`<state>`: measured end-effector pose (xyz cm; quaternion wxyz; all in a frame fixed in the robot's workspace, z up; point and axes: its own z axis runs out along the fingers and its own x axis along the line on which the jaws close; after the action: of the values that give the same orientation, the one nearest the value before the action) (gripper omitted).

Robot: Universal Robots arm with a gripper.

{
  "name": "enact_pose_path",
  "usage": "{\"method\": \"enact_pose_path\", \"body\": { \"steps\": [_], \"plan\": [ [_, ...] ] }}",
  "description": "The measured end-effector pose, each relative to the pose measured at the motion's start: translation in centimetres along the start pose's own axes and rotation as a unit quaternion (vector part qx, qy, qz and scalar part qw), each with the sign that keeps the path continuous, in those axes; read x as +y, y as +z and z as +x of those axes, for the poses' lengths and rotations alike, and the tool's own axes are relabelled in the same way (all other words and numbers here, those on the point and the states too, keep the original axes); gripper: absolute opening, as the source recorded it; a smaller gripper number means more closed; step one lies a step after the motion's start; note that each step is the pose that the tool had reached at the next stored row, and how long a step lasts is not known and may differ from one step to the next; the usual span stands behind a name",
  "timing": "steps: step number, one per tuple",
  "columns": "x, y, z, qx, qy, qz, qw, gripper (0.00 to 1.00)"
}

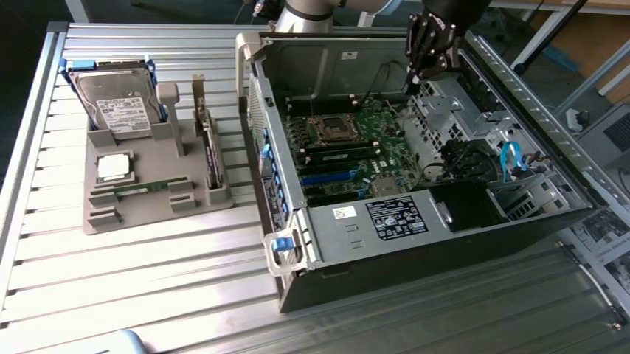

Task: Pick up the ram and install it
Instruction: 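Press down the ram until it locks into place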

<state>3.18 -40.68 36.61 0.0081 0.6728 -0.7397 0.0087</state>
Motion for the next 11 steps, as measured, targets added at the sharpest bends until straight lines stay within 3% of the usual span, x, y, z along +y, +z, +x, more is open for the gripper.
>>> {"method": "enact_pose_path", "body": {
  "steps": [11],
  "plan": [
    [0.0, 0.05, 0.0, 0.0, 0.034, -0.0008, 0.9994, 0.11]
  ]
}}
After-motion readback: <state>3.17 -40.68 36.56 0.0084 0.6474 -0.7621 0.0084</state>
